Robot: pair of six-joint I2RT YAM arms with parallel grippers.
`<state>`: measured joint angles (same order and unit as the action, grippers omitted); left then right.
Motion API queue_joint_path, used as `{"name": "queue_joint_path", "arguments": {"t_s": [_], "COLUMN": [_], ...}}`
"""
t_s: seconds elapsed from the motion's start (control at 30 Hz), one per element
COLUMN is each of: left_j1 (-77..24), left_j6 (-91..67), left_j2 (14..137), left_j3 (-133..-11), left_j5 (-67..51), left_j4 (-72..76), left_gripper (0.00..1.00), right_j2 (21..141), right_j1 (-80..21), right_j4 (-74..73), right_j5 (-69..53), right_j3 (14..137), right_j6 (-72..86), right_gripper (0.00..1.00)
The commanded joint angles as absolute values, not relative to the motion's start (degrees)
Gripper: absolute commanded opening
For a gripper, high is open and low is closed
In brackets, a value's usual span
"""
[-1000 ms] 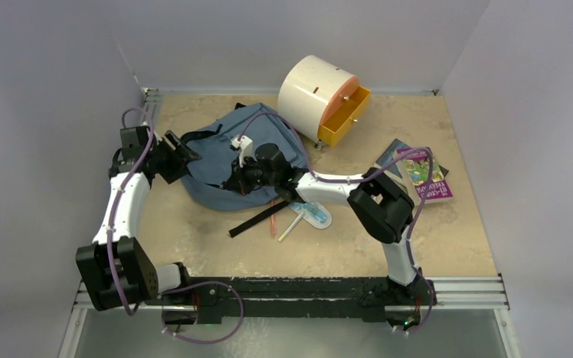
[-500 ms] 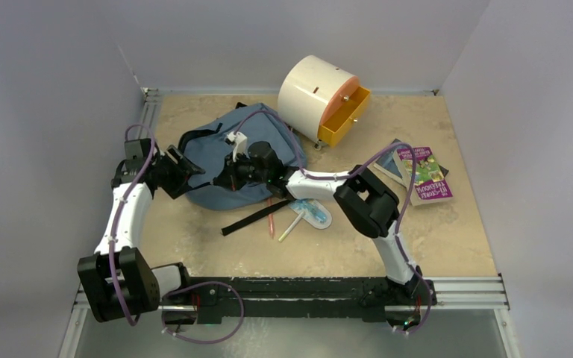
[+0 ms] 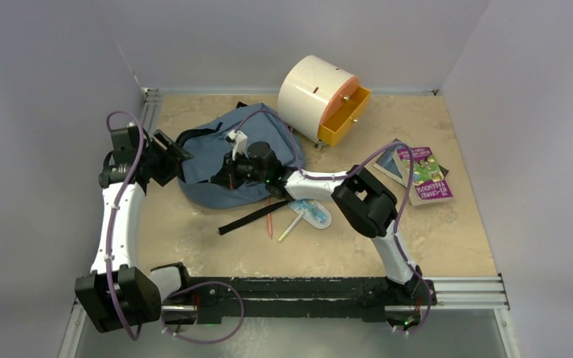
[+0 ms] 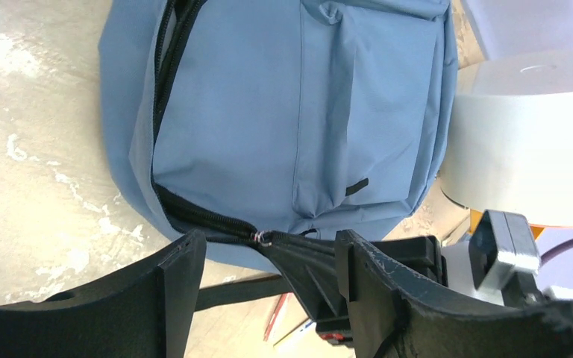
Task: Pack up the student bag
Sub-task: Unzip the student bag at the center of the board.
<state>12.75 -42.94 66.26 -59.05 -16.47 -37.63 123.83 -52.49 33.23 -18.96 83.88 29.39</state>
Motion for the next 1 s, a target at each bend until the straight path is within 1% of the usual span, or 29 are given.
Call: {"name": "queue_joint_path", "arguments": {"t_s": [0.0,0.23,0.5,0.6,0.63,0.77,0.83,0.93,0.97], "left_j1": [13.1,13.1,13.1,13.1,13.1,13.1,13.1,13.1,13.1], "left_j6": [-45.5,-48.5,-48.5,-48.5,-48.5,-48.4,-48.1,-46.4,-45.9], "left_j2": [61.6,60.2,62.7,66.2,68.0,72.3,73.2,73.2,72.9], "left_j3": [-58.6,-52.2,-48.5,-48.0,-47.9,-48.1,-48.0,-48.3,-48.9], "left_j5": [-12.8,-17.3,-16.6,-16.9,-17.5,-19.7,-20.3,-20.1,-19.1], "left_j4": [-40.1,-38.3,-34.1,-31.2,-29.8,-26.6,-25.6,-24.6,-25.0], "left_gripper": [0.63,0.63,0.63,0.59,0.56,0.32,0.23,0.01,0.0], "right_j2": [124.2,125.7,125.4,124.9,124.6,123.8,123.6,123.0,122.4], "right_j1": [-52.5,-52.5,-52.5,-52.5,-52.5,-52.5,-52.6,-52.6,-52.6], "right_j4": [37.7,37.8,38.6,38.7,38.8,38.5,38.0,36.2,35.3], "right_j5": [-17.6,-18.1,-19.3,-19.6,-19.7,-19.8,-20.0,-21.1,-20.9], "right_j3": [87.2,90.3,89.7,88.8,88.4,87.6,87.5,87.4,86.8], "right_j6": [30.9,32.1,32.0,31.4,31.1,30.2,29.5,26.4,24.6], "right_gripper": [0.0,0.0,0.0,0.0,0.0,0.0,0.0,0.0,0.0]}}
